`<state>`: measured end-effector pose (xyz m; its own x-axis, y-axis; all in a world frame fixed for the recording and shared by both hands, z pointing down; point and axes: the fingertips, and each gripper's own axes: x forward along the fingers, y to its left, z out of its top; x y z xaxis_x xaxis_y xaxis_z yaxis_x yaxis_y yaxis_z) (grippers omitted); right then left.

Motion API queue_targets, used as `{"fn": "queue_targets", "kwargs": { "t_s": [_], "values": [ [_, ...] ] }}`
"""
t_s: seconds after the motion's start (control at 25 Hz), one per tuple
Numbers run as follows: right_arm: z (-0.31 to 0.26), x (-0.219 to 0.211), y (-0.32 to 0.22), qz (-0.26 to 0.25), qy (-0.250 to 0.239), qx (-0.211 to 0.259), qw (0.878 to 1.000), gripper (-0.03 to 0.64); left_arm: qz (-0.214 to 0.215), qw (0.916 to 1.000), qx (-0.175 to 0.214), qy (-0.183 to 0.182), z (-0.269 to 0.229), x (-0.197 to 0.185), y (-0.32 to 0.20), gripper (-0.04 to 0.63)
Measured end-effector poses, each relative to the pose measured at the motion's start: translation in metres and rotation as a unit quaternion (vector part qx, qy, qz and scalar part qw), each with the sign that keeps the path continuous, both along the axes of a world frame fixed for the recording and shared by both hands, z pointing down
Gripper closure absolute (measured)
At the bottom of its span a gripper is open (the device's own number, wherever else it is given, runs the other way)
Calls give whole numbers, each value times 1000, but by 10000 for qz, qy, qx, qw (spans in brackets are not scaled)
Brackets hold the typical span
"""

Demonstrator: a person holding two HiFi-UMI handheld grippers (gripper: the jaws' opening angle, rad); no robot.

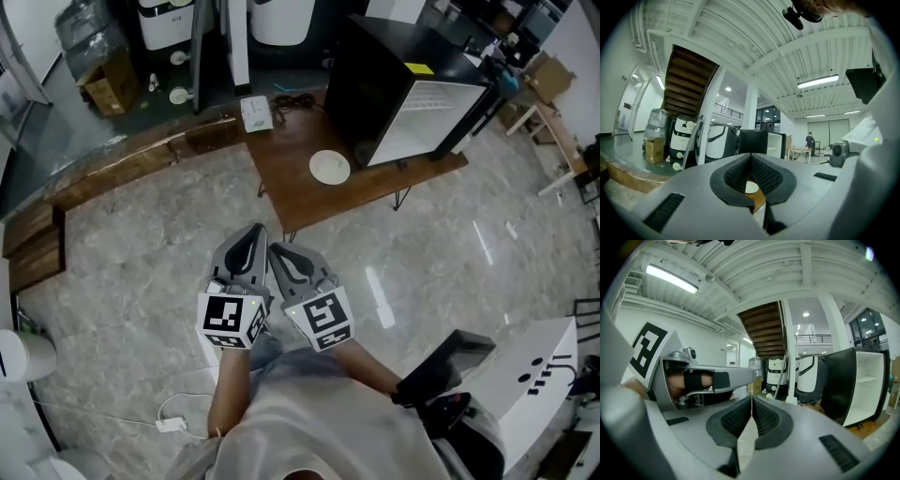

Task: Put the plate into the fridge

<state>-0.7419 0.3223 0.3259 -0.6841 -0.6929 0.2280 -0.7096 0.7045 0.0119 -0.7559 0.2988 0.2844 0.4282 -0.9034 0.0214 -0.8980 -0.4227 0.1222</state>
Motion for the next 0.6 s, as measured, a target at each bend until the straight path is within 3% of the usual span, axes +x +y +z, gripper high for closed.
{"fn": "queue_targets", "kwargs": {
  "t_s": [0.28, 0.6],
  "values": [
    [10, -83, -34, 223, 88, -177, 9996, 598, 229, 9995, -164, 170, 13, -85, -41, 575],
    [39, -85, -85, 648, 190, -331, 9972, 598, 552, 9970, -407, 353, 41, -94, -92, 575]
  ]
}}
